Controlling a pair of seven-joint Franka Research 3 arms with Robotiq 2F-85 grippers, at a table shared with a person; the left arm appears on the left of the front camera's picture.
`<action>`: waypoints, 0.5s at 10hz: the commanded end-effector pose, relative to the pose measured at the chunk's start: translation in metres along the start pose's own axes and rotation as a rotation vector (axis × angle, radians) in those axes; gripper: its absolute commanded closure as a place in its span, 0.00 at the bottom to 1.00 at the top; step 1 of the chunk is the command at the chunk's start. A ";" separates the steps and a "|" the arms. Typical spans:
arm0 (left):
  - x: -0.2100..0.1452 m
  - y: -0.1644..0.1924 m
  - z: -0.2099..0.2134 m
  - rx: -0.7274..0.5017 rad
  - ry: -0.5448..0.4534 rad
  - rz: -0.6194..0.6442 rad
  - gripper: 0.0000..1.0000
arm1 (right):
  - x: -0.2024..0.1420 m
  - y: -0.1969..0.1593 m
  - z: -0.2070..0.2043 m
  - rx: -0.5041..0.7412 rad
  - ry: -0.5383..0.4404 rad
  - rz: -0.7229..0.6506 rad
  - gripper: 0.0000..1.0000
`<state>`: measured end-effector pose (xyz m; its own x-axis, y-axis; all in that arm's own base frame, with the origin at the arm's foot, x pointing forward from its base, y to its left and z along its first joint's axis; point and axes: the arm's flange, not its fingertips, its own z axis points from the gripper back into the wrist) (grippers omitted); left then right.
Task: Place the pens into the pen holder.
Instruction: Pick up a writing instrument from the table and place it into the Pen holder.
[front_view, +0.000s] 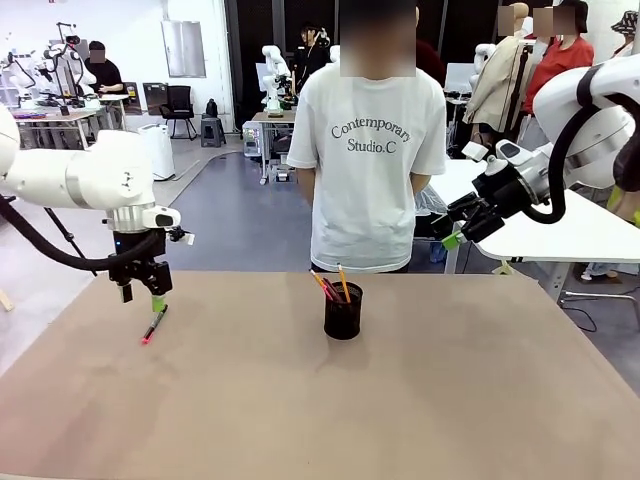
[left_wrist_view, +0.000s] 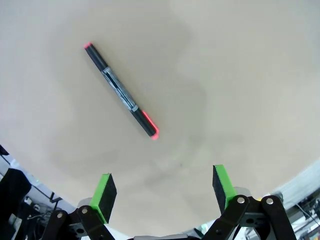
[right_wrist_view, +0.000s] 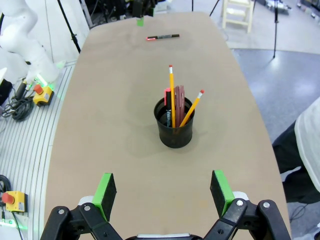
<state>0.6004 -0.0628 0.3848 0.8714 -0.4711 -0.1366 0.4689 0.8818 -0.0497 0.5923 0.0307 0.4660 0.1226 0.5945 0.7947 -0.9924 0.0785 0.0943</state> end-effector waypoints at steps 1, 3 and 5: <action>0.005 0.002 0.003 0.067 -0.014 0.034 0.00 | 0.001 0.001 0.000 -0.002 0.001 0.002 0.00; 0.006 0.002 -0.001 0.024 -0.013 0.007 0.00 | 0.001 0.001 0.000 -0.002 0.001 0.002 0.00; 0.006 0.002 -0.001 0.024 -0.013 0.007 0.00 | 0.001 0.001 0.000 -0.002 0.001 0.002 0.00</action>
<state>0.6084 -0.0648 0.3826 0.8753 -0.4684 -0.1202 0.4703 0.8824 -0.0131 0.5923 0.0307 0.4660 0.1226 0.5944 0.7947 -0.9924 0.0785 0.0944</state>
